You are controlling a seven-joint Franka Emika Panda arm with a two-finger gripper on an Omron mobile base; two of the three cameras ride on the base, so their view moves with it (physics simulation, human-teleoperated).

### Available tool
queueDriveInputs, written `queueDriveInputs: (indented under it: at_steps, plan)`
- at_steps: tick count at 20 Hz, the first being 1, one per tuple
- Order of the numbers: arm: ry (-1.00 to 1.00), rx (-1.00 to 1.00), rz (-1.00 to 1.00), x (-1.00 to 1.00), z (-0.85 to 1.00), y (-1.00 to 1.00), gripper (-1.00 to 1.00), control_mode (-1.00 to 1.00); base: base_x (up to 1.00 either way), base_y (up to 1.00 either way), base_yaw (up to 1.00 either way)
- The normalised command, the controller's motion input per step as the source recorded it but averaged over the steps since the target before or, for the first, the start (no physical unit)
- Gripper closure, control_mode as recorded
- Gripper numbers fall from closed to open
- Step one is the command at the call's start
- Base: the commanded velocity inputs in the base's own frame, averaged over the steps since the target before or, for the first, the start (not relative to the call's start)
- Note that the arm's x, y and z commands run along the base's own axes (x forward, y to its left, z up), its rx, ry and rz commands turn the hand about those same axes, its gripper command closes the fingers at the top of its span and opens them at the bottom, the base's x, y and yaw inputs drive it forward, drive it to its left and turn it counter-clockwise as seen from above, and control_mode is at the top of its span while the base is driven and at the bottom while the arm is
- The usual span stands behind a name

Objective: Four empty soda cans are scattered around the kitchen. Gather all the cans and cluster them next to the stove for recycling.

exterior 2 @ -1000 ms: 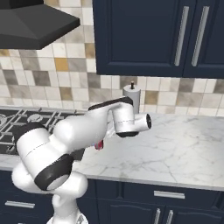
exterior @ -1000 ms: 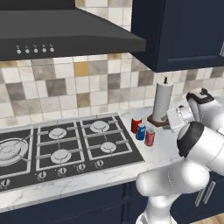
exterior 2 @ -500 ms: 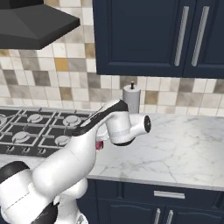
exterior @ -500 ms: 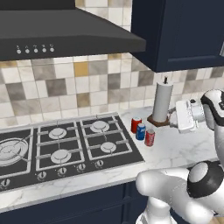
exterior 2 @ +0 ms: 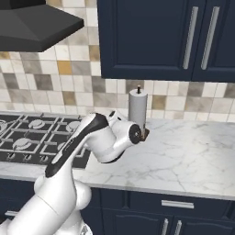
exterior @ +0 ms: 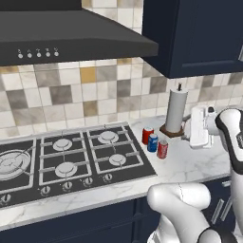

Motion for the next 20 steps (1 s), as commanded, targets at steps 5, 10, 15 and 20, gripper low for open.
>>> queueDriveInputs:
  at_steps: [5,10,15,20]
  plan:
    - [0.00,0.00,0.00,0.00,0.00,0.12,-1.00,-1.00,0.00,0.00,0.00]
    - [0.00,0.00,0.00,0.00,0.00,0.01,-1.00,-1.00,0.00,0.00,0.00]
    - [0.00,0.00,0.00,0.00,0.00,0.00,-1.00,1.00,0.00,0.00,0.00]
    - [0.00,0.00,0.00,0.00,0.00,0.00,-1.00,1.00,-0.31,-0.04,0.03]
